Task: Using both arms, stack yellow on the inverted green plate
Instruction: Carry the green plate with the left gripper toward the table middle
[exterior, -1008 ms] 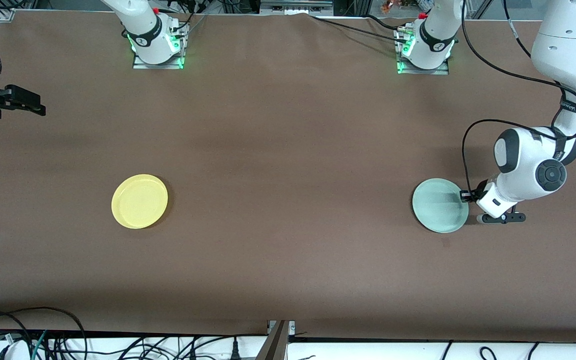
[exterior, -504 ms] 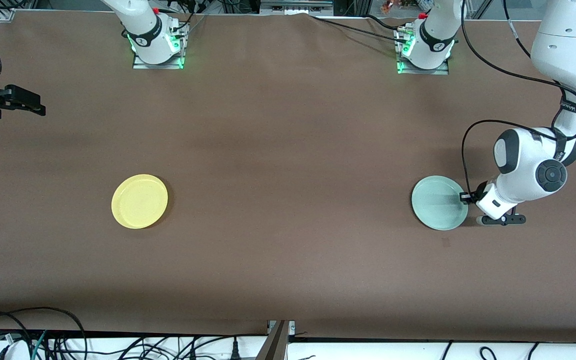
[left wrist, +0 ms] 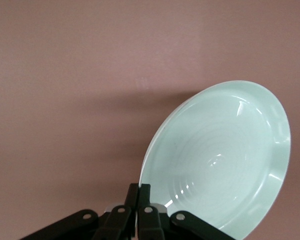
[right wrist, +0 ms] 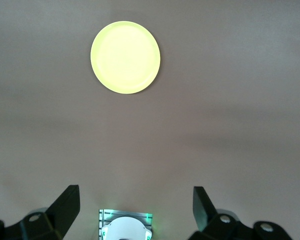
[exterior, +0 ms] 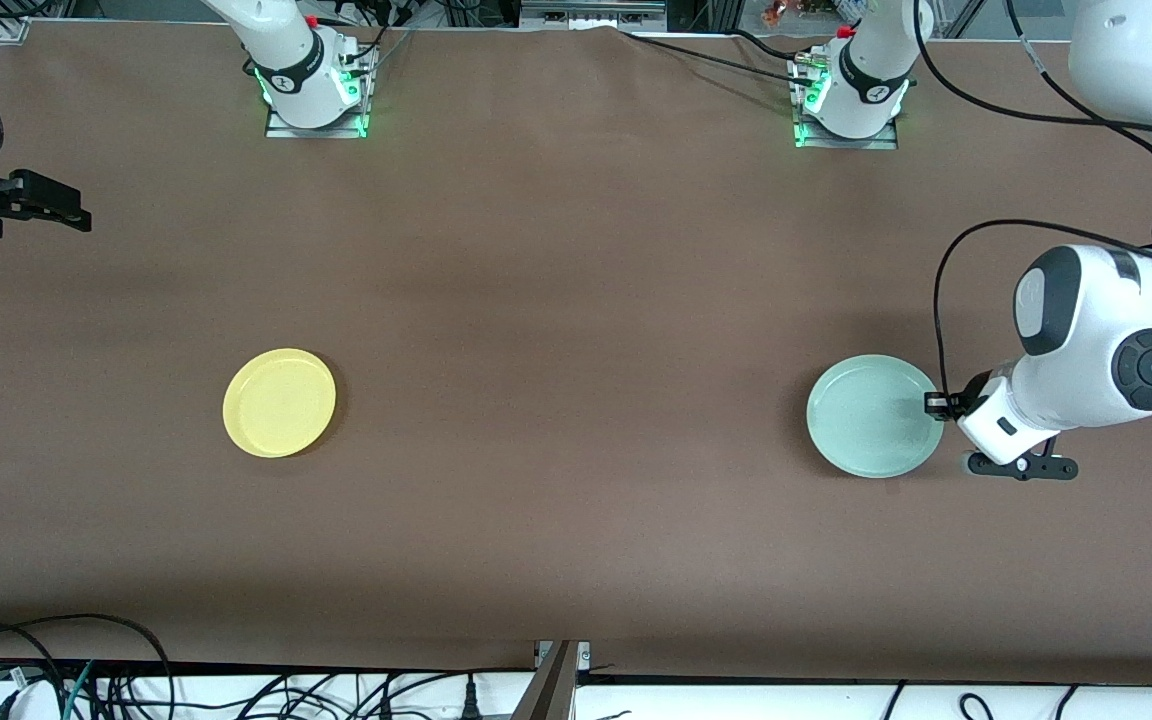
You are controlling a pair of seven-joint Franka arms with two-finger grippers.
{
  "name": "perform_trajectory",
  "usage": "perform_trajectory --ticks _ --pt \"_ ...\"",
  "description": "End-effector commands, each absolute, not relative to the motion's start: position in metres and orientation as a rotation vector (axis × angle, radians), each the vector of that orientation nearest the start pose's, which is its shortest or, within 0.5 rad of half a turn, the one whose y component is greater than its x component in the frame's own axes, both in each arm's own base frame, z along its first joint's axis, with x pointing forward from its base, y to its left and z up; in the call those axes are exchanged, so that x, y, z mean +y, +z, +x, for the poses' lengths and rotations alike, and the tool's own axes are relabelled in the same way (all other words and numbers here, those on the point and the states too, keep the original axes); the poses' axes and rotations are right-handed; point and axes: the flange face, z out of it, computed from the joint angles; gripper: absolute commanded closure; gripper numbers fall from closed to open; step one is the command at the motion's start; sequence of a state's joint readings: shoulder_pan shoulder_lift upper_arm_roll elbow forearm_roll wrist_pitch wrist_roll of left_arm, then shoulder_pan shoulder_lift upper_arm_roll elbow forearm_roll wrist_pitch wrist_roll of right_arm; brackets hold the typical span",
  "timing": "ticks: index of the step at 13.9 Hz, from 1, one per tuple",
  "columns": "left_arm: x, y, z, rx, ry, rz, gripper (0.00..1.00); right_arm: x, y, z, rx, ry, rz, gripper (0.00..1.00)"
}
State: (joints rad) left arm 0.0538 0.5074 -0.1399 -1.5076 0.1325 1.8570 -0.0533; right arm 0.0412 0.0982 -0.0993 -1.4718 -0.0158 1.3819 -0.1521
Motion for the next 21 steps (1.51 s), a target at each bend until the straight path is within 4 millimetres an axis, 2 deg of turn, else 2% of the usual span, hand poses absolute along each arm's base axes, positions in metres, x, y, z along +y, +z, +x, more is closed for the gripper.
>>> perform_trajectory --ticks 1,3,4,7,8,10,12,15,17,18,21 --pt "-0.103 0.383 0.677 0.141 0.211 -2.875 1.00 -0.033 0.601 0.561 -0.126 0.295 -3.137 0.00" --pt "-0.173 0.384 0.657 0.156 0.164 -2.691 1.00 -0.033 0.601 0.561 -0.126 0.295 -3.137 0.00" --pt "-0.205 0.389 0.652 0.157 0.083 -2.625 1.00 -0.034 0.601 0.561 -0.124 0.295 -3.137 0.00" --pt "-0.293 0.378 0.641 0.304 -0.083 -2.454 1.00 -0.033 0.601 0.561 -0.126 0.295 -3.137 0.00" --pt "-0.321 0.372 0.629 0.282 -0.140 -2.381 1.00 -0.035 0.602 0.560 -0.119 0.292 -3.137 0.00" --pt "-0.380 0.351 0.591 0.208 -0.277 -2.219 1.00 -0.034 0.601 0.561 -0.122 0.294 -3.135 0.00" --pt "-0.427 0.327 0.558 0.265 -0.360 -2.110 1.00 -0.034 0.601 0.561 -0.122 0.294 -3.135 0.00" --pt "-0.479 0.293 0.524 0.409 -0.505 -1.953 1.00 -0.034 0.601 0.561 -0.122 0.294 -3.135 0.00" --pt "-0.502 0.268 0.508 0.458 -0.607 -1.857 1.00 -0.034 0.601 0.561 -0.122 0.294 -3.135 0.00" --pt "-0.506 0.253 0.503 0.443 -0.640 -1.840 1.00 -0.035 0.601 0.561 -0.119 0.294 -3.135 0.00" --pt "-0.518 0.227 0.486 0.454 -0.675 -1.801 1.00 -0.034 0.602 0.560 -0.122 0.292 -3.135 0.00"
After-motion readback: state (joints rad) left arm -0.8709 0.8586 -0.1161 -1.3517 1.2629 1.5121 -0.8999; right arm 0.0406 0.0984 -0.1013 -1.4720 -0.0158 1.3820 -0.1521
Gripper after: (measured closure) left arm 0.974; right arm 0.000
